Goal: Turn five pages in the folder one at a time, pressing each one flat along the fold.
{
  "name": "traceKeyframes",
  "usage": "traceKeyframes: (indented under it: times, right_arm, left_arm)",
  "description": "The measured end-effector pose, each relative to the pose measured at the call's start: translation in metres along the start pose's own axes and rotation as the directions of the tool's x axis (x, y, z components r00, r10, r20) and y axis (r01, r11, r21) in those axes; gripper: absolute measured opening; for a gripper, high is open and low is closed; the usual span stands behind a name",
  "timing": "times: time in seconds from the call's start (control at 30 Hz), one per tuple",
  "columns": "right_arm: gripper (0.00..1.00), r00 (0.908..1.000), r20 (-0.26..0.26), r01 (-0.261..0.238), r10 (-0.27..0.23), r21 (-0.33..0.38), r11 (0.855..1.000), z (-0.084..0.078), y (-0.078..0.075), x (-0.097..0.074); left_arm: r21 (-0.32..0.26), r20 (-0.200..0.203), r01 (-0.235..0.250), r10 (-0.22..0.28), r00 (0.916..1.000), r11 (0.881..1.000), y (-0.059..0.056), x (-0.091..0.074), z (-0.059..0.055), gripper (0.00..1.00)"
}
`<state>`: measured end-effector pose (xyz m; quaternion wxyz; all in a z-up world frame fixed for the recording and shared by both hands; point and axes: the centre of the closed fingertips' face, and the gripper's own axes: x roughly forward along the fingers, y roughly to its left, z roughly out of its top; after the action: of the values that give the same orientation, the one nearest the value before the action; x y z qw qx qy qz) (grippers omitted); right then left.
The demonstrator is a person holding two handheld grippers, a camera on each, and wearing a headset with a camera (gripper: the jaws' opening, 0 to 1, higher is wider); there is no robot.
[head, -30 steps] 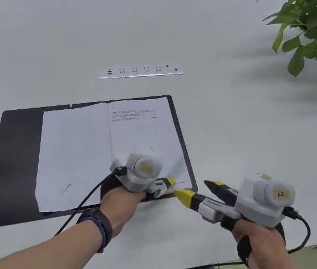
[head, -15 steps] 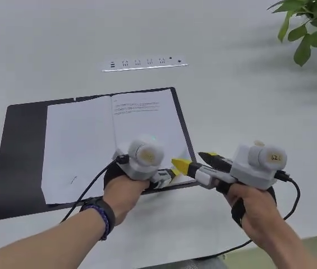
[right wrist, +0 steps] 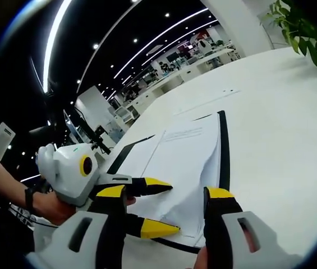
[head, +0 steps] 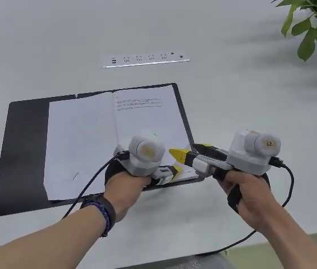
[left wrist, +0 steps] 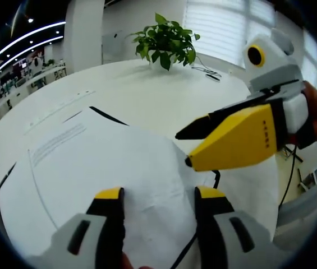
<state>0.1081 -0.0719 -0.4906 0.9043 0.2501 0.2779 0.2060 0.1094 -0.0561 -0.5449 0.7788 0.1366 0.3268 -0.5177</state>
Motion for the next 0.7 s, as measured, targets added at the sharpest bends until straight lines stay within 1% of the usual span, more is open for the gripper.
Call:
traceKeyframes:
  times: [0.43,0.6,0.7]
  right_arm:
    - [0.52,0.9999,-0.003,-0.014,0.014,0.007,1.000,-0.0003,0.0023,0.0030]
    - [0.51,0.9997,-0.011,-0.020,0.020,0.008,1.000,-0.0033,0.0029,0.0034]
    - [0.50,0.9998,-0.005,-0.021,0.021,0.017,1.000,-0.0029,0.0029,0.0026]
  left_arm:
    - [0.004,-0.003,0.001,-0.001,1.0000,1.000,0.0000,0.0001,-0.0005,0.50]
    - [0.006,-0.003,0.002,-0.002,1.0000,1.000,-0.0006,-0.0002,-0.0005,0.50]
    - [0.012,-0.006,0.002,-0.002,1.0000,1.000,-0.0009,-0.0007,-0.0005,0.50]
